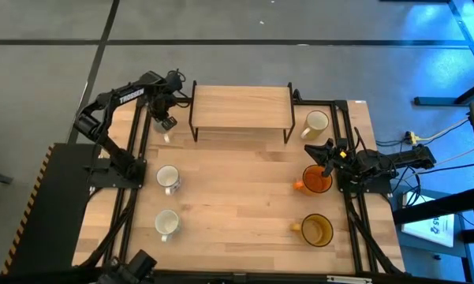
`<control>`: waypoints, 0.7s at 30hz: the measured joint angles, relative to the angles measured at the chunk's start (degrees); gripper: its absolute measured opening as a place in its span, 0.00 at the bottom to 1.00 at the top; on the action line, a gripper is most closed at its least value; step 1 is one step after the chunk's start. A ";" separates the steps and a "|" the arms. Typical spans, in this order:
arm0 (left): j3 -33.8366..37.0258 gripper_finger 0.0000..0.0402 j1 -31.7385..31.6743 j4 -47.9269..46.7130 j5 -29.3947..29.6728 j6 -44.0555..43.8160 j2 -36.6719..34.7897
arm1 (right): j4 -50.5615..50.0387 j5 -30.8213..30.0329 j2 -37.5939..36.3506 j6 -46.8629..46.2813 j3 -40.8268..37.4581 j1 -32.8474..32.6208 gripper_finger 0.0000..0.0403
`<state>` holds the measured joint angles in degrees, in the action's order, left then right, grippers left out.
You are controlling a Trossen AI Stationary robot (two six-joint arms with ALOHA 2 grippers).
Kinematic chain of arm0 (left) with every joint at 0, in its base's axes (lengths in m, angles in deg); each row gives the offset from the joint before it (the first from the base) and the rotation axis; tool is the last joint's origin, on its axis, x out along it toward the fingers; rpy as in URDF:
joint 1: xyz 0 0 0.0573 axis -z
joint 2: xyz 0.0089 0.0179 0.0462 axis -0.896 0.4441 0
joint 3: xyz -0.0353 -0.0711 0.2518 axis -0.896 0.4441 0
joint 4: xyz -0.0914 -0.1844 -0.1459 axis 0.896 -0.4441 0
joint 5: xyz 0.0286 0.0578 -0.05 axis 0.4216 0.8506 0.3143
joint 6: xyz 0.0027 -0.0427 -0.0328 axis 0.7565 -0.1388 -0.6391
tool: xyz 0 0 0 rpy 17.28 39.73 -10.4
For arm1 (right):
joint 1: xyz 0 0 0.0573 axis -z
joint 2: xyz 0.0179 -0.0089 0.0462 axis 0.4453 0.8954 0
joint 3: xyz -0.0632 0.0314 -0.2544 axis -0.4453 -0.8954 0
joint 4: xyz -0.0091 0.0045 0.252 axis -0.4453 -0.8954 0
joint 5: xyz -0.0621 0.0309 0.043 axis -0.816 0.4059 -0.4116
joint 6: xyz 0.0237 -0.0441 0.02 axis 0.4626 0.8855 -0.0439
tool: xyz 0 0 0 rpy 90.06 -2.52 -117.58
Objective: Place coffee mugs
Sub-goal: Put the yellow patterned mug on the shelf
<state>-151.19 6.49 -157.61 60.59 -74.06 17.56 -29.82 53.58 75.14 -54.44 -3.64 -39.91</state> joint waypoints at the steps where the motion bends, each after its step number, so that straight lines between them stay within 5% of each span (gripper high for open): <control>1: -0.72 0.04 0.35 -1.02 0.63 -0.21 -0.99 | -0.01 -0.23 0.00 0.00 0.00 -0.01 0.12; 9: -7.63 0.04 5.53 -11.27 -0.82 -1.36 -8.62 | 0.00 -0.37 0.01 0.00 0.00 0.00 0.12; 14: -14.17 0.04 10.52 -19.57 -7.60 3.01 -11.46 | 0.01 -0.39 0.01 0.00 0.00 -0.01 0.12; 21: -22.94 0.04 18.16 -18.97 -14.51 0.03 -12.04 | 0.09 -0.29 0.00 0.00 0.00 -0.01 0.12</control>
<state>-174.14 24.64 -176.59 46.08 -74.02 5.52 -29.73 53.28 75.14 -54.44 -3.64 -39.92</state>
